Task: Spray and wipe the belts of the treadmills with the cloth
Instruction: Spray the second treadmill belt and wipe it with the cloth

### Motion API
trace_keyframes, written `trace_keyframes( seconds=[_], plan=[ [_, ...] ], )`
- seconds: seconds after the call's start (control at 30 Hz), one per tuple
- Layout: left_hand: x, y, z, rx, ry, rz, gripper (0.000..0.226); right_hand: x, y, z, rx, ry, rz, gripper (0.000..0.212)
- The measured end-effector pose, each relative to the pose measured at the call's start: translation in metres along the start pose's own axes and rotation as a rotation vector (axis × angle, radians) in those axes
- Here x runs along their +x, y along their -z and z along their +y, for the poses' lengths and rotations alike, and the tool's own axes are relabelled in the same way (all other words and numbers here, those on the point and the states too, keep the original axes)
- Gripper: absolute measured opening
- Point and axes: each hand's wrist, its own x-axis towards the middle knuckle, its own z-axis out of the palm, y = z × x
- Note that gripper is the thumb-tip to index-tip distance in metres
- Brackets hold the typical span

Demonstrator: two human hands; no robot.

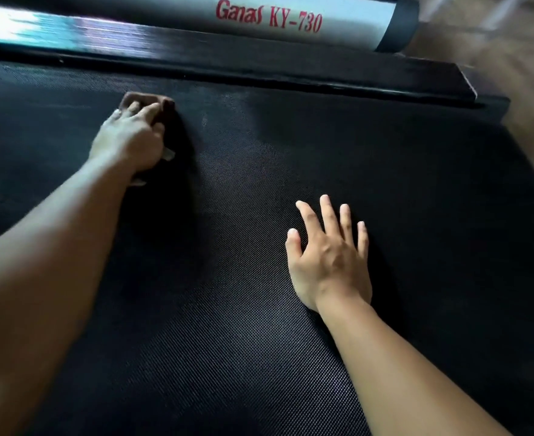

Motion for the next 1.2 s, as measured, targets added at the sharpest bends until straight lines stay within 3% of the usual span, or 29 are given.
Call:
trace_keyframes(
  seconds=[0.1,0.17,0.33,0.47,0.63,0.77,0.87,1.07,1.2],
  plan=[
    [0.017,-0.017,0.038,0.031,-0.075,-0.04,0.056,-0.001,0.002,0.0,-0.007,0.002,-0.008,0.053],
    [0.008,-0.023,0.069,0.05,-0.233,-0.077,0.068,-0.002,0.002,0.0,-0.005,0.002,-0.022,0.054],
    [-0.078,-0.029,0.129,-0.014,-0.488,-0.096,0.053,-0.001,0.004,0.001,0.0,-0.008,-0.055,0.055],
    [-0.131,-0.029,0.098,-0.054,-0.451,-0.188,0.062,0.0,0.004,0.0,0.009,-0.019,-0.052,0.056],
    [-0.177,-0.001,0.015,-0.037,-0.308,-0.139,0.059,0.0,0.003,-0.001,0.001,-0.014,-0.039,0.055],
    [-0.154,0.019,-0.042,-0.013,-0.066,-0.067,0.05,0.0,0.002,0.0,0.007,-0.017,-0.025,0.054],
    [-0.115,0.023,-0.044,-0.017,0.052,-0.063,0.051,0.0,0.001,0.0,0.004,-0.015,-0.009,0.054],
    [-0.089,0.013,0.044,0.004,-0.039,-0.084,0.052,0.0,0.002,0.0,0.011,-0.013,-0.009,0.055],
    [-0.106,-0.016,0.093,0.014,-0.316,-0.127,0.053,0.0,0.003,0.0,0.009,-0.015,-0.024,0.055]
  ],
)
